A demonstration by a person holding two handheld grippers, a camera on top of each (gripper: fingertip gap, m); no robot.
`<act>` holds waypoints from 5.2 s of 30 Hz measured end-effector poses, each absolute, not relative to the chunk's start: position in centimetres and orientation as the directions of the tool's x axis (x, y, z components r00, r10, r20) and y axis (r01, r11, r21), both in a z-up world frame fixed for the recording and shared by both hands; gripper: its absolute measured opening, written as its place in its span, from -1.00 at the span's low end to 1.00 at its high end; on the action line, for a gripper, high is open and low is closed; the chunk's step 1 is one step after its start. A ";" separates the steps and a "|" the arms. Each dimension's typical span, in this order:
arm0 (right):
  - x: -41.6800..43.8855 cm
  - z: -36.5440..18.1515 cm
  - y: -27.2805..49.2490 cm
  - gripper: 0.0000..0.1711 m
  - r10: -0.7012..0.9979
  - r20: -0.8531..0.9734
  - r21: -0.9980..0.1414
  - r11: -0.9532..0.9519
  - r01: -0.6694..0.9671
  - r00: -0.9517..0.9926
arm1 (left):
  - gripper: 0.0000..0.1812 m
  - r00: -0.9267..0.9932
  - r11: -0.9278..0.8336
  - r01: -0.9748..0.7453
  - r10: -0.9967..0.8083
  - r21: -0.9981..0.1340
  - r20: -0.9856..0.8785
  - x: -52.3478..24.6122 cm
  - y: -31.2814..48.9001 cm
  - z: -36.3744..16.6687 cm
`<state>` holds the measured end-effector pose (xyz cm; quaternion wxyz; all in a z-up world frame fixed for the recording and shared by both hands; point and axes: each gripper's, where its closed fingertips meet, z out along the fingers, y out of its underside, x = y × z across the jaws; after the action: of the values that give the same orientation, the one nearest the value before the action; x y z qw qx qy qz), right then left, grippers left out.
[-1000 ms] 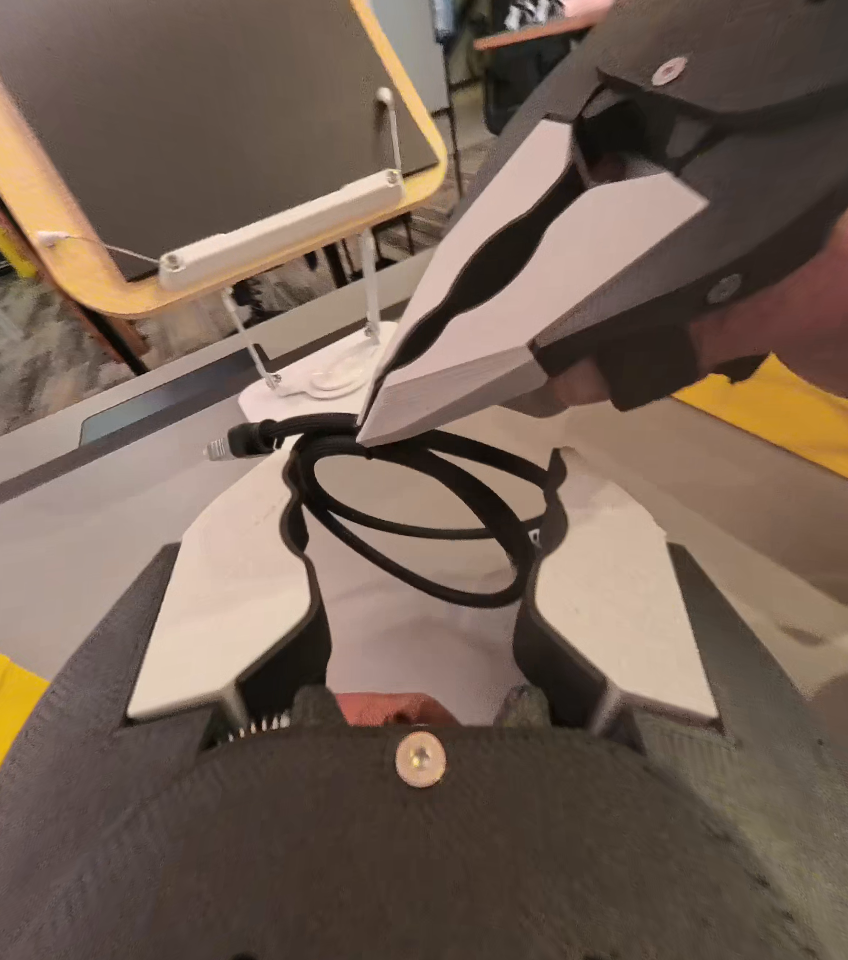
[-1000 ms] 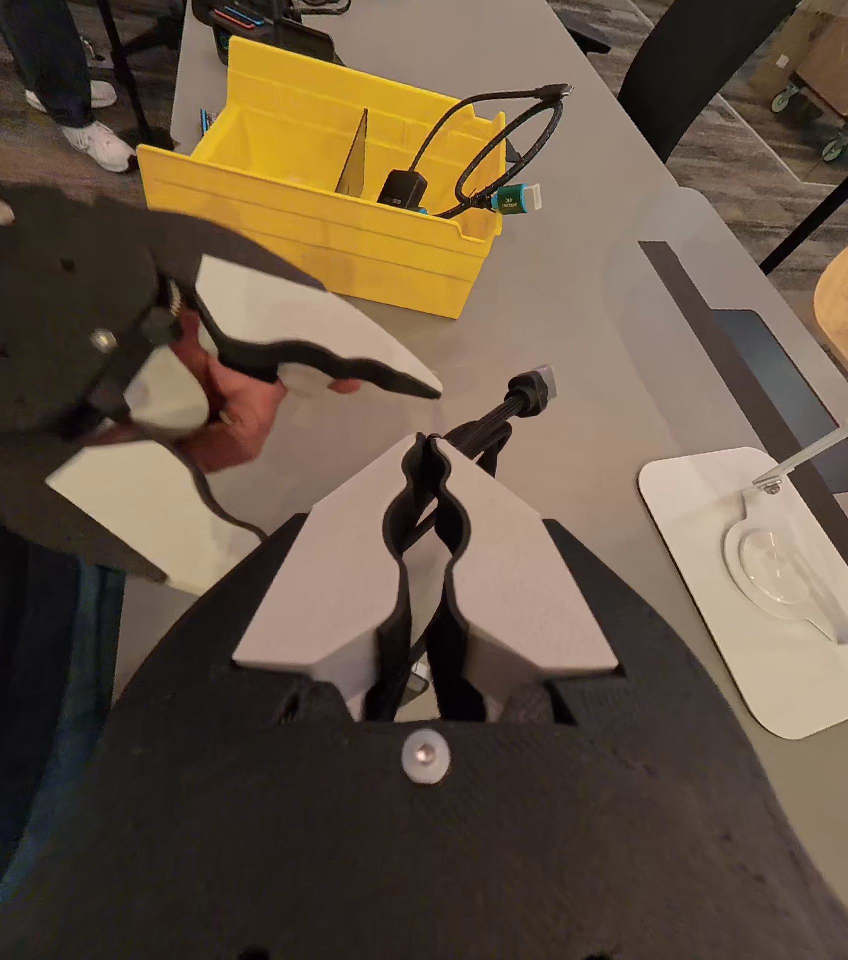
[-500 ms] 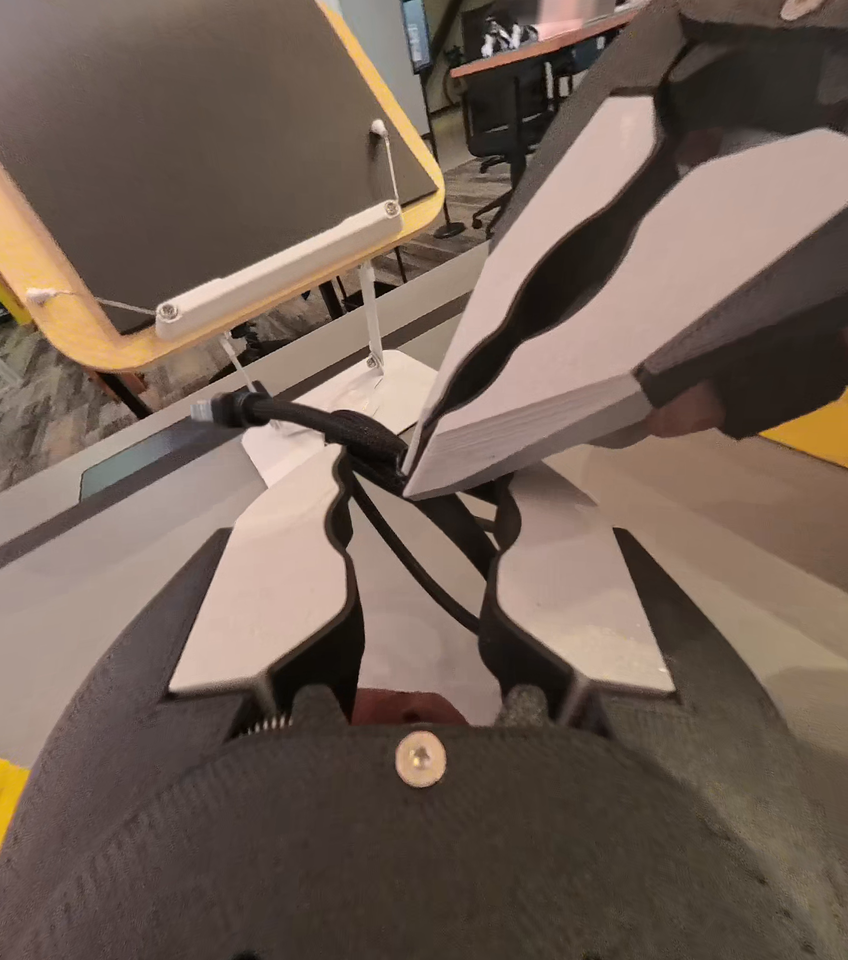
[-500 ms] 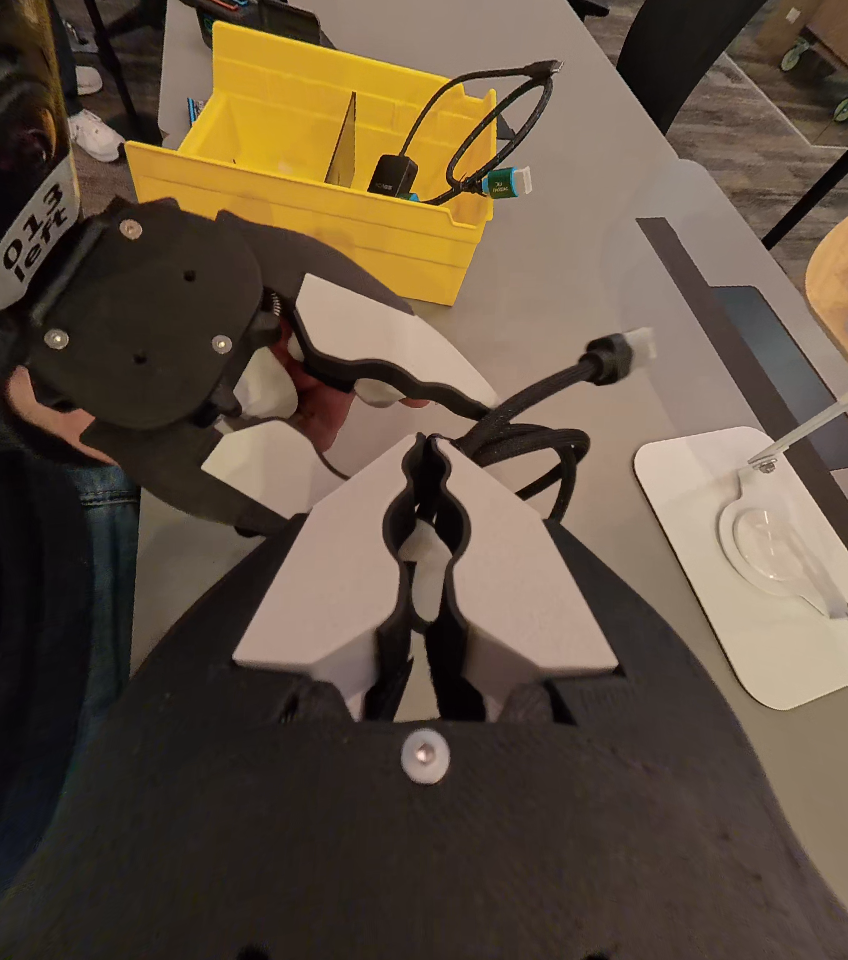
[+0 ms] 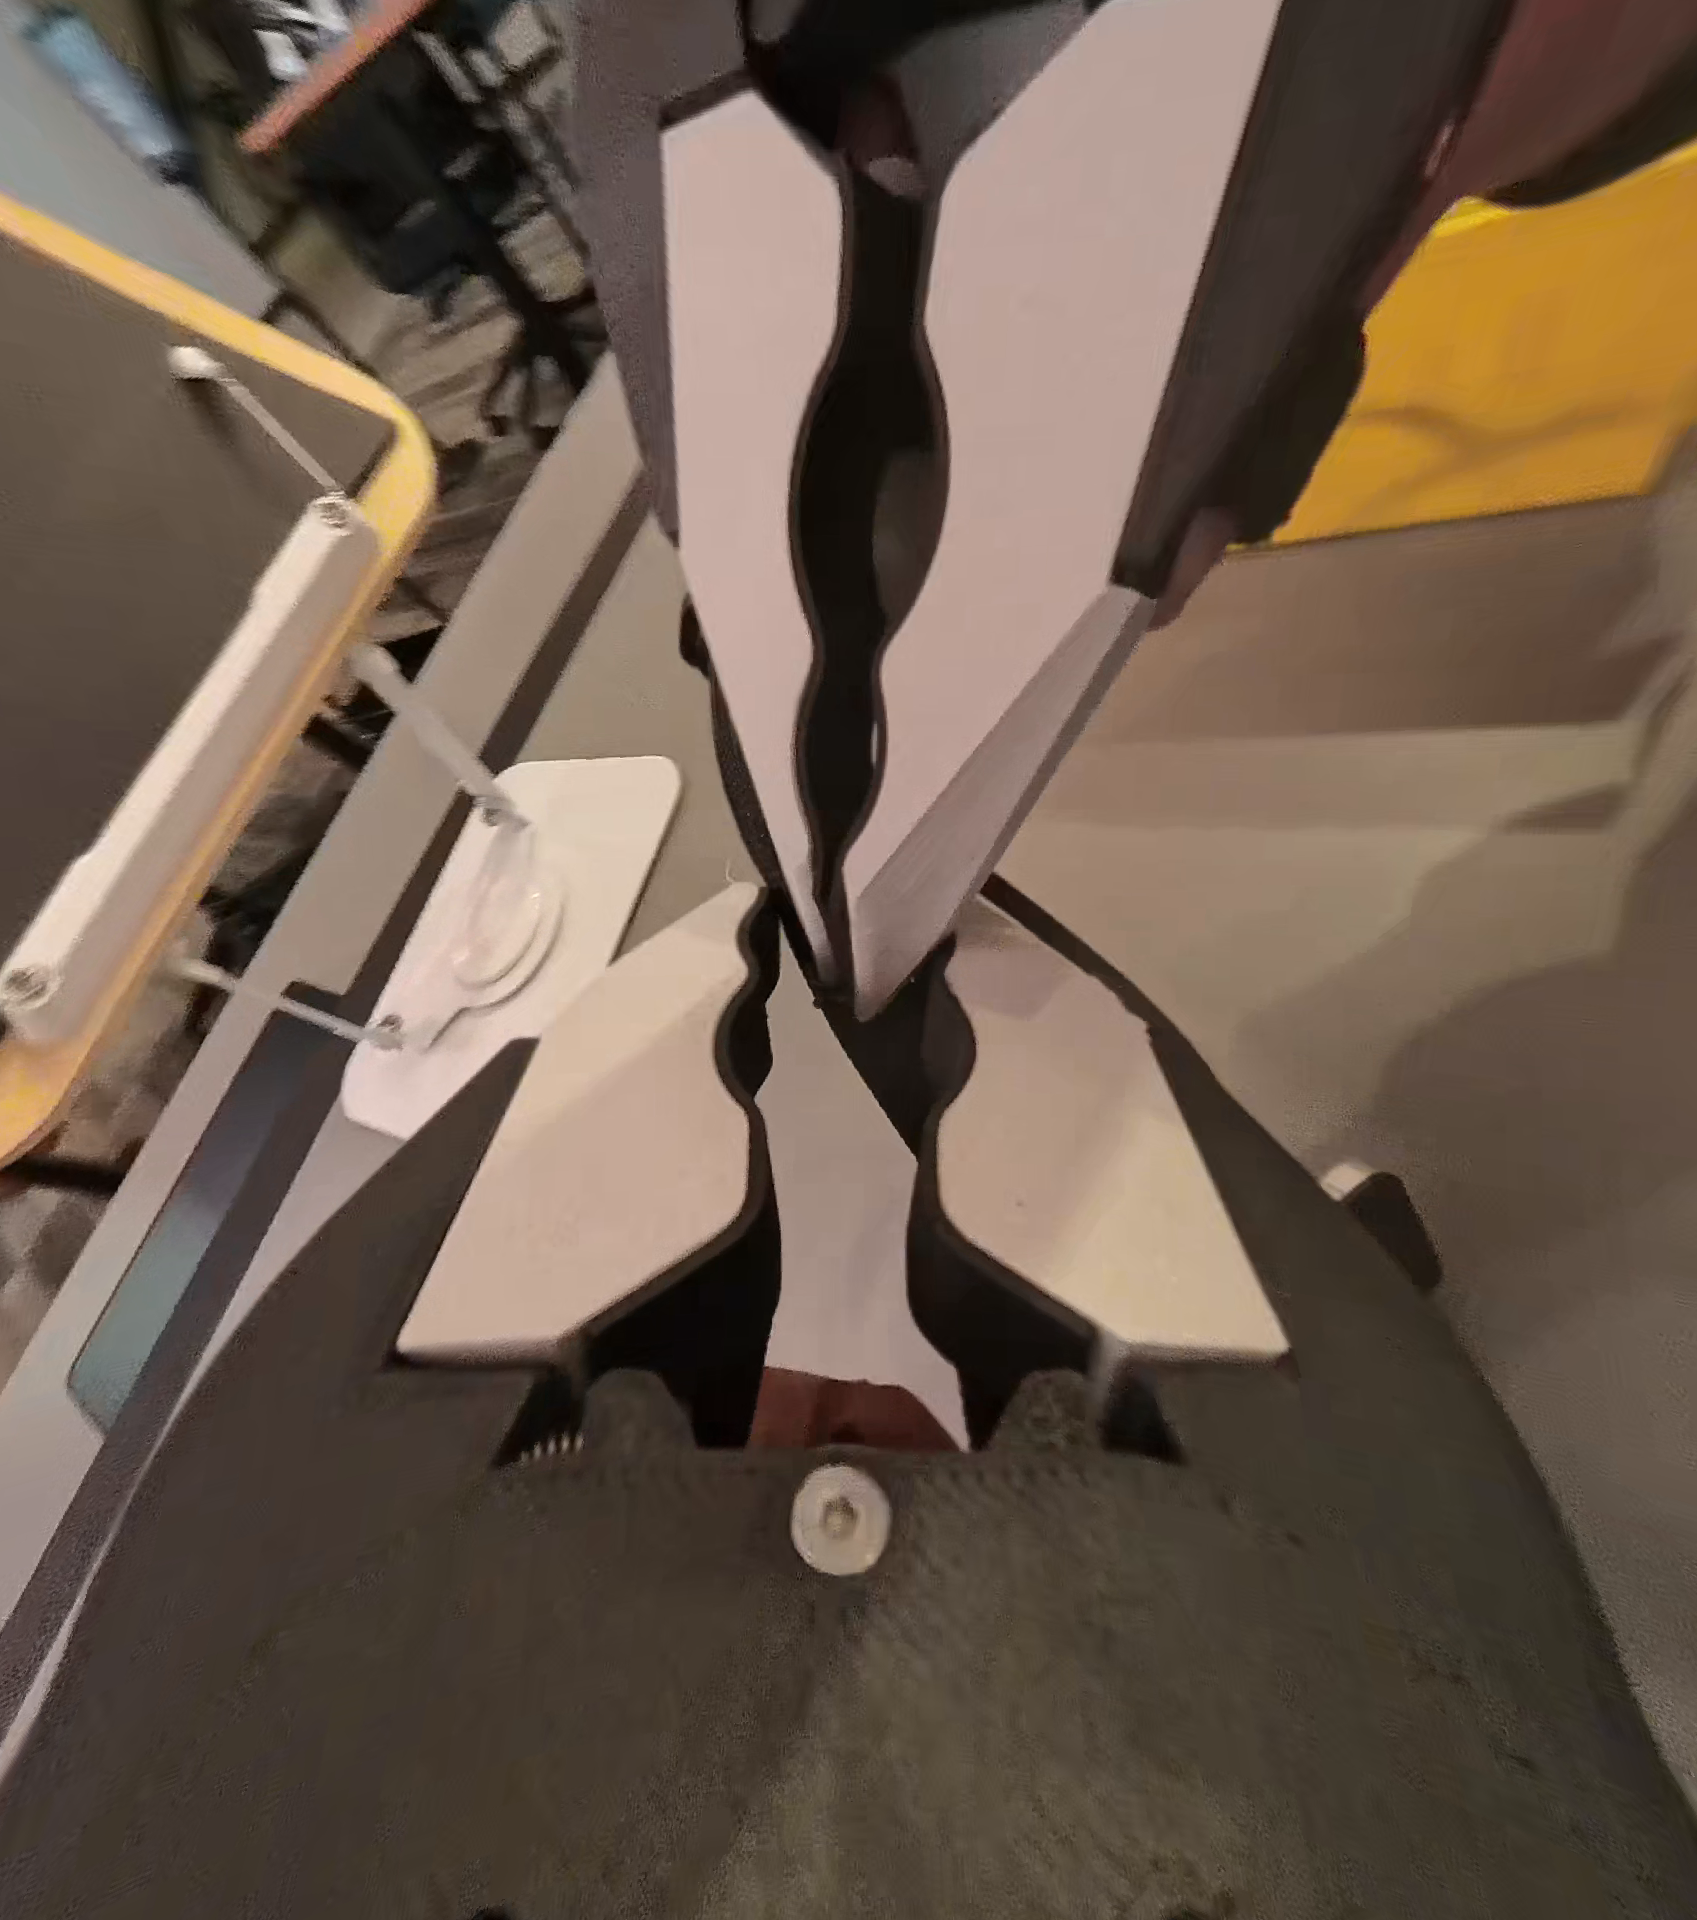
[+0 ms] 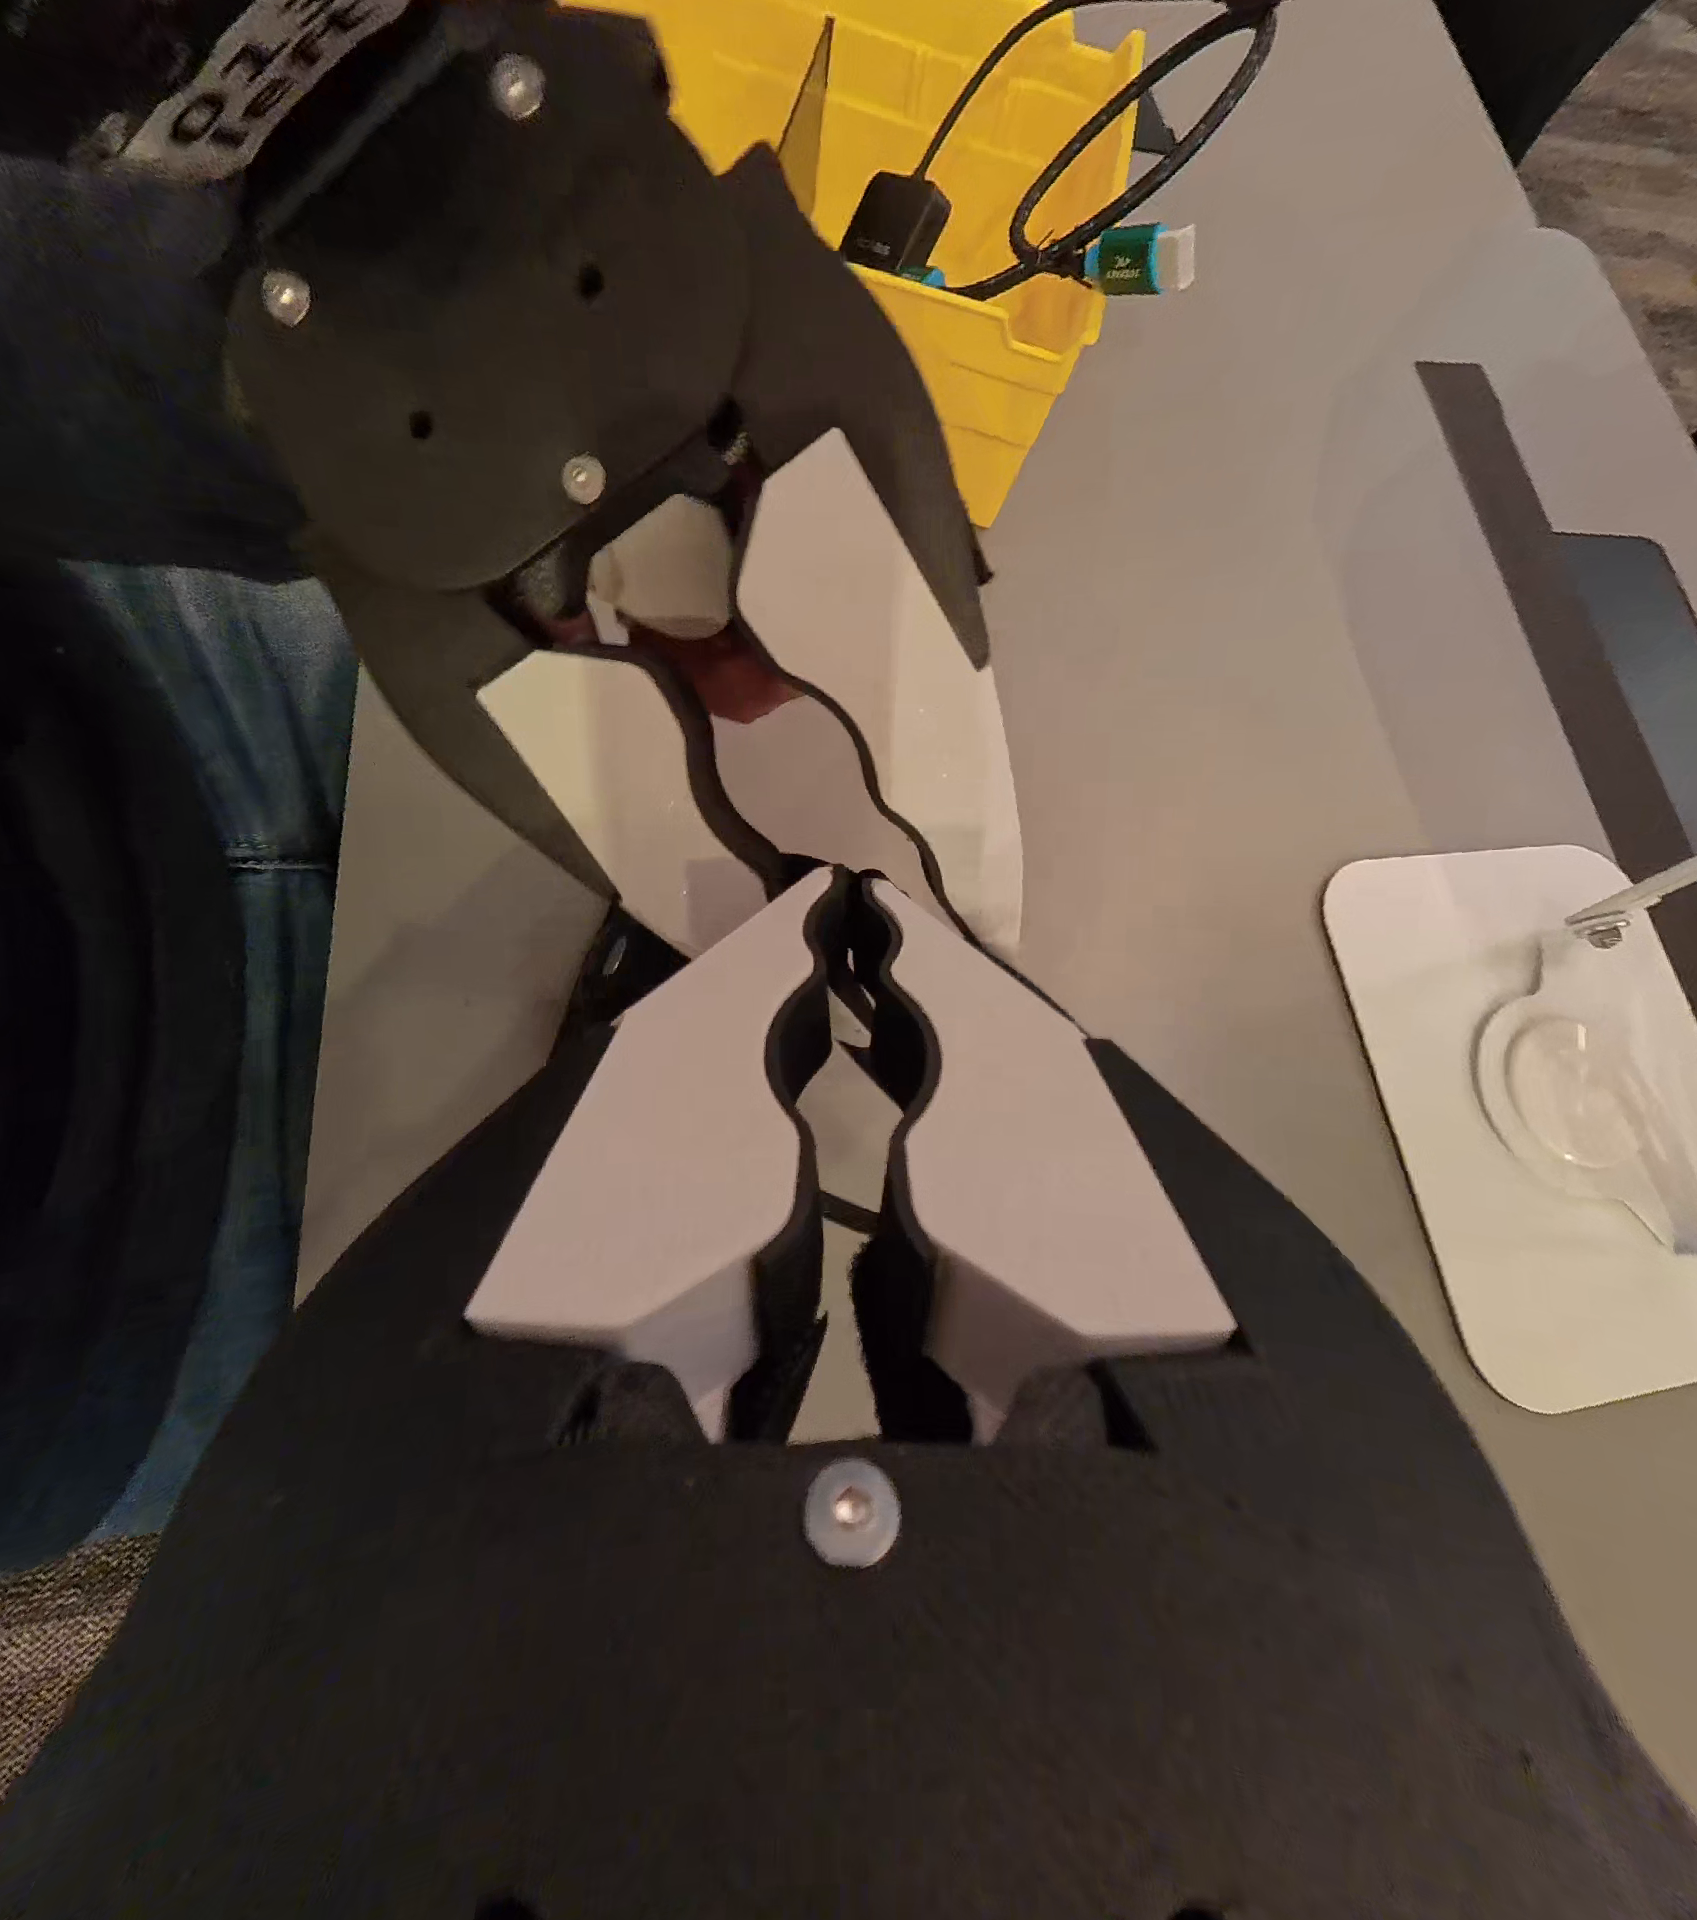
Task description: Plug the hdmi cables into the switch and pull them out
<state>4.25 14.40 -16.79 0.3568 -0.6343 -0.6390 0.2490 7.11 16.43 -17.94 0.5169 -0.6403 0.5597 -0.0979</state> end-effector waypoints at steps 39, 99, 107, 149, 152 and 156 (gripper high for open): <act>7.3 -16.1 15.2 -1.00 0.350 0.792 0.141 0.691 0.709 -0.500 | -0.85 0.172 0.234 -0.832 -0.754 -0.504 -0.634 4.1 16.0 -17.3; 11.6 -13.4 16.8 -1.00 0.597 0.802 -0.339 0.442 0.830 0.010 | -0.86 0.517 0.109 -0.814 -0.312 -0.571 -0.797 4.2 17.5 -14.5; 9.9 -11.3 15.3 -0.83 0.873 0.281 -0.902 0.098 0.420 0.400 | -0.86 0.481 0.171 -0.844 -0.175 -0.508 -0.859 4.8 17.3 -13.0; 9.7 -13.0 15.3 -1.00 0.825 0.281 -0.906 0.060 0.419 0.491 | -0.86 0.480 0.209 -0.838 -0.161 -0.505 -0.863 6.7 16.4 -13.5; 10.1 -13.2 15.1 -1.00 0.793 0.454 -0.809 0.175 0.561 0.407 | -0.86 0.489 0.206 -0.818 -0.241 -0.537 -0.838 6.8 16.3 -13.7; 10.7 -13.1 14.8 -1.00 0.719 0.658 -0.610 0.334 0.718 0.225 | -0.86 0.484 0.204 -0.796 -0.349 -0.569 -0.802 7.1 16.2 -13.9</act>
<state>10.67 14.80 -13.14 0.5284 -0.5771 -0.6226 0.0003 7.10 16.20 -13.93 0.6142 -0.6040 0.4741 0.1822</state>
